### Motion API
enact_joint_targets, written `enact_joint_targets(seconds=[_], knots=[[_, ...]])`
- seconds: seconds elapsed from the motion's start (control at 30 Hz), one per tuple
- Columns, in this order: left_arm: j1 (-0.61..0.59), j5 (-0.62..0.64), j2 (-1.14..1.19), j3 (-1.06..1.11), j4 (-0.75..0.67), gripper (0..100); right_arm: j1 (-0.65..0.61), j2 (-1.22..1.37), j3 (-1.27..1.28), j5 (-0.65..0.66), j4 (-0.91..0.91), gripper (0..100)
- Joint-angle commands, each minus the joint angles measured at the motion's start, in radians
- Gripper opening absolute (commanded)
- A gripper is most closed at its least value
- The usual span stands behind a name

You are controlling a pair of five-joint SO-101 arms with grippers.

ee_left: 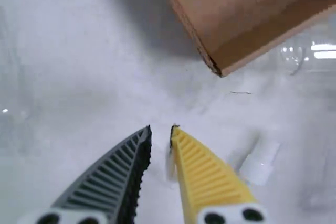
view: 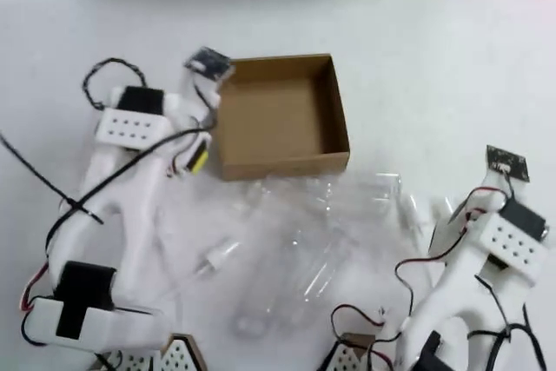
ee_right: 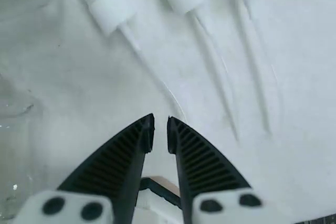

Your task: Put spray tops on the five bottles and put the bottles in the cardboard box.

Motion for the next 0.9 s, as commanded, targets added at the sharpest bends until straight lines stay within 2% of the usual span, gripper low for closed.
enact_joint_targets(seconds=[0.0,0.1,0.3,0.63,0.73,0.87], knots=[[0.047,-0.046,-0.058,0.035,0.005,6,0.013,-0.039,0.051,-0.029,-0.097,1.6],[0.074,-0.086,-0.166,0.117,-0.028,2,0.012,-0.038,0.083,-0.031,-0.137,1.6],[0.127,-0.097,-0.392,0.318,-0.055,6,0.012,-0.038,0.087,-0.031,-0.142,1.6],[0.329,-0.098,-0.547,0.56,-0.06,15,0.012,-0.036,0.1,-0.031,-0.15,1.6],[0.348,-0.098,-0.575,0.629,-0.11,17,0.013,-0.036,0.104,-0.031,-0.165,1.6],[0.335,-0.097,-0.576,0.746,-0.25,22,0.013,-0.036,0.104,-0.029,-0.163,1.6]])
